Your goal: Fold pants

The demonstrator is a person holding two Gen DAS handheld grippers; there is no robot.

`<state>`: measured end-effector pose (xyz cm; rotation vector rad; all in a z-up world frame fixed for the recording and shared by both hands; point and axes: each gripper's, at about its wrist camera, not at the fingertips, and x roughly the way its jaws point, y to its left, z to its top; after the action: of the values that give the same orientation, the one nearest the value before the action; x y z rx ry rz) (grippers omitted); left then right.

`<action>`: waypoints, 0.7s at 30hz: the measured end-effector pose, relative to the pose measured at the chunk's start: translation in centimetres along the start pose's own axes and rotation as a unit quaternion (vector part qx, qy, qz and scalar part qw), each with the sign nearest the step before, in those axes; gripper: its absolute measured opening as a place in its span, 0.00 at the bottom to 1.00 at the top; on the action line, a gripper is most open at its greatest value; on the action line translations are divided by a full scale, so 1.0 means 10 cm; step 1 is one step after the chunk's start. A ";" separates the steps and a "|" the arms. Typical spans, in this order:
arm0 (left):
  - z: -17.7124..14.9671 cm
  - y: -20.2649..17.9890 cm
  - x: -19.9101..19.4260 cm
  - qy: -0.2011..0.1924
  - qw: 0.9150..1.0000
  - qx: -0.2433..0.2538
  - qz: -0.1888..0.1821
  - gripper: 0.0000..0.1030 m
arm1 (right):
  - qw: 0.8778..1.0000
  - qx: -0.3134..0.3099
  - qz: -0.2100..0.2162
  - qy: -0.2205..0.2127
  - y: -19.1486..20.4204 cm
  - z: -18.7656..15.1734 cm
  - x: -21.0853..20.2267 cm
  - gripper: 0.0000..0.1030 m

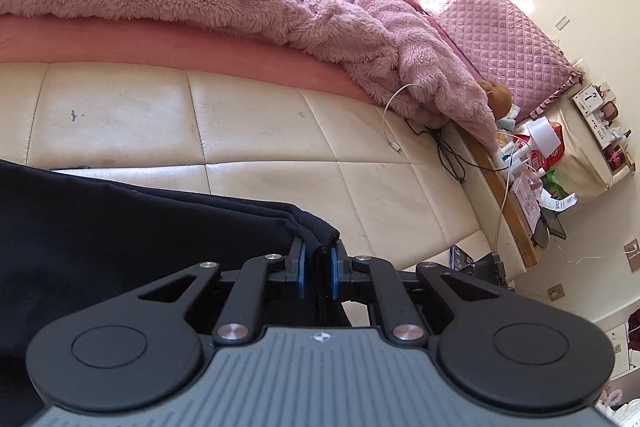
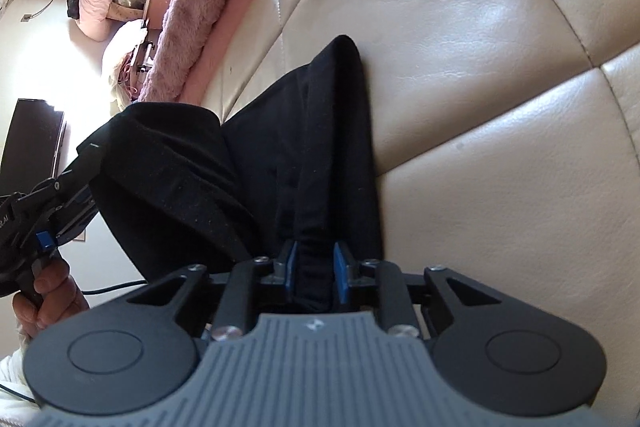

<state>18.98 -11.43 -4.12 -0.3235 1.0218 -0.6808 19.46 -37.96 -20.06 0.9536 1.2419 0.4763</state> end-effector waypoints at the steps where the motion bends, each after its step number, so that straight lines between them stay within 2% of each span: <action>1: 0.00 0.01 0.00 0.000 1.000 -0.001 -0.001 0.12 | 1.000 -0.003 -0.006 0.000 0.01 -0.01 0.03 0.04; 2: 0.00 0.01 0.00 -0.001 1.000 0.000 -0.002 0.11 | 1.000 -0.003 -0.010 -0.001 0.02 -0.02 0.03 0.00; 9: -0.01 0.00 0.07 0.010 1.000 0.016 0.002 0.11 | 0.997 -0.034 0.003 -0.072 0.20 0.02 -0.42 0.00; 12: -0.02 -0.01 0.09 0.011 1.000 0.019 0.001 0.11 | 0.997 -0.044 -0.021 -0.066 0.21 0.06 -0.46 0.00; 13: -0.02 -0.01 0.08 0.009 1.000 0.019 0.000 0.11 | 0.997 -0.044 -0.026 -0.059 0.19 0.07 -0.42 0.02; 14: -0.03 -0.01 0.07 0.007 1.000 0.018 -0.002 0.11 | 0.997 -0.045 -0.025 -0.050 0.15 0.06 -0.39 0.08; 15: -0.03 0.00 0.05 0.006 1.000 0.017 -0.004 0.11 | 0.998 -0.044 -0.022 -0.048 0.13 0.06 -0.35 0.23; 16: -0.03 0.00 0.04 0.005 1.000 0.015 -0.004 0.11 | 0.997 -0.045 -0.020 -0.053 0.11 0.07 -0.33 0.28; 21: -0.04 0.02 0.01 0.002 1.000 0.014 -0.004 0.12 | 0.997 -0.045 -0.012 -0.060 0.08 0.18 -0.19 0.28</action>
<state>18.74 -11.31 -4.48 -0.3009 1.0151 -0.7027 20.77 -39.57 -18.31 0.8778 1.1142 0.4458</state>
